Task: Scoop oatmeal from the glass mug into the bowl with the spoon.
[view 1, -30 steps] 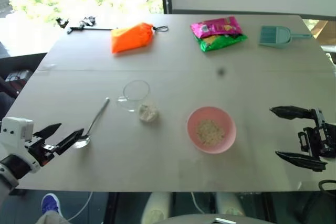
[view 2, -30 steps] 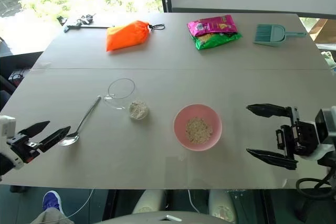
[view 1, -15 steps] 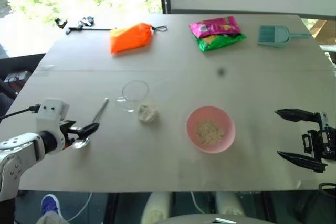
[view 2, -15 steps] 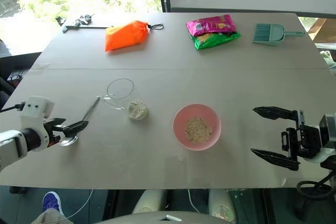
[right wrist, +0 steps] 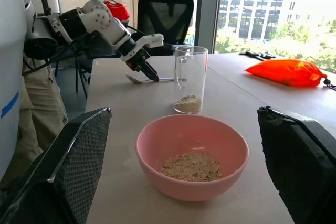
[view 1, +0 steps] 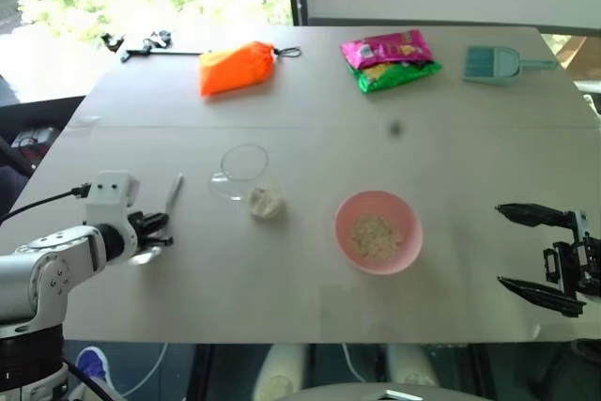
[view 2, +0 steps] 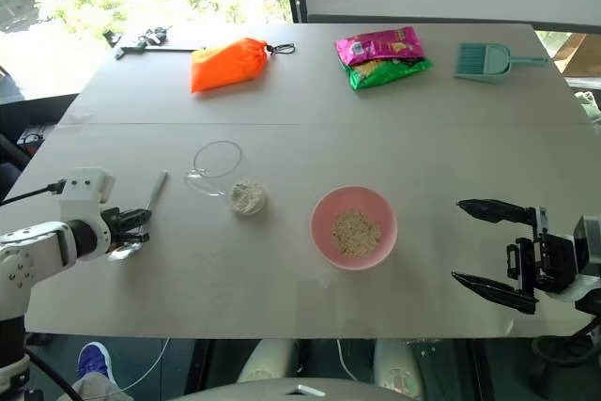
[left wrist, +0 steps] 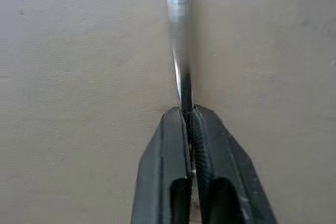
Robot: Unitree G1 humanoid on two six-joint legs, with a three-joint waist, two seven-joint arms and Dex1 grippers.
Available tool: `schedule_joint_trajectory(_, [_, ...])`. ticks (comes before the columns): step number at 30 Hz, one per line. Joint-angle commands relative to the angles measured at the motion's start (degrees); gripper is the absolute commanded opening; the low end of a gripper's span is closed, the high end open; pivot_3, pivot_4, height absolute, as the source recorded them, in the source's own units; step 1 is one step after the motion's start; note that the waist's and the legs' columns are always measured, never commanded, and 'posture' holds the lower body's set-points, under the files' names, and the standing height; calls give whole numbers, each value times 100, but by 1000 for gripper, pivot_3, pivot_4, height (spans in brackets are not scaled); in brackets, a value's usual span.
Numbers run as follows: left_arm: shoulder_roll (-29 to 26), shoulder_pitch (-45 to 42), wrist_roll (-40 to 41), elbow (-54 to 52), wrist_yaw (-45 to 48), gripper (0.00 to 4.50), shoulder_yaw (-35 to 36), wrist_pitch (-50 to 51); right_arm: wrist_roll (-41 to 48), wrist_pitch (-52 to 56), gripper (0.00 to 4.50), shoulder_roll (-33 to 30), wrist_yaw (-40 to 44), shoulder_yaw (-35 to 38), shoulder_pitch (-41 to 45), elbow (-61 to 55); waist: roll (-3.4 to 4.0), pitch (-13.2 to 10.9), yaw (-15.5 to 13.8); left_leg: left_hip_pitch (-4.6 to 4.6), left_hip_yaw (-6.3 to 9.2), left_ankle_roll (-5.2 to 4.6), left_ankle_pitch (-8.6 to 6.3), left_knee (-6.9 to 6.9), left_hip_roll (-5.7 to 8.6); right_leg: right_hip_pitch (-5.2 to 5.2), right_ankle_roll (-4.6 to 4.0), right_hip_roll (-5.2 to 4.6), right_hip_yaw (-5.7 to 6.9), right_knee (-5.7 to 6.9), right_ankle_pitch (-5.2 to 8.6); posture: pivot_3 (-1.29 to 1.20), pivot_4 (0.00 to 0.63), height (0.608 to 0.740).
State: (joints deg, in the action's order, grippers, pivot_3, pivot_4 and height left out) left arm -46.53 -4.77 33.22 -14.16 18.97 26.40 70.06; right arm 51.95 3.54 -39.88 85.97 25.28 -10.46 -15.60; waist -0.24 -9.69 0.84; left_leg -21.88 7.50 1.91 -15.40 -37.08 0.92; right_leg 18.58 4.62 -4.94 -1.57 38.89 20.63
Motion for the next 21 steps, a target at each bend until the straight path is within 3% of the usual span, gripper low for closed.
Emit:
schedule_joint_trajectory(1, [91,62,-99,42,97,35,-83,-149,42,-43,4500,-28,112,147,4,-117,2,1,-4,0,1,0,0,0,0,0,0,0,1,0,0,0,150,740])
schedule_joint_trajectory(6, [312,266,-309,-255,-131,35,362,-517,-262,120,4500,-28,-507,19,0,-250,3,2,-5,0,0,0,0,0,-1,0,0,0,-1,1,0,0,150,740])
schedule_joint_trajectory(11, [599,229,-560,-620,-529,35,1038,-1145,-883,95,4500,320,-2089,34,329,-633,-5,-1,3,-6,3,1,1,-1,-6,6,0,4,2,2,0,0,150,740])
schedule_joint_trajectory(14, [432,211,-833,-761,-509,35,1210,-1756,-128,863,4500,120,-2400,75,412,-1018,-6,-2,-2,-10,1,3,2,-3,-3,12,0,2,1,1,0,0,150,740])
schedule_joint_trajectory(16, [214,99,-865,-871,-241,35,1308,-2205,-219,1358,4500,-244,-2802,-16,511,-1322,-6,-2,-8,-15,1,3,2,-3,-3,12,0,0,2,-4,0,0,150,740])
schedule_joint_trajectory(21, [-340,-819,-308,-1193,605,35,1085,-2793,608,2575,4500,-583,-4002,-145,1249,-1502,-28,-5,-26,-28,15,3,2,-11,2,15,0,-3,18,-3,0,0,150,740])
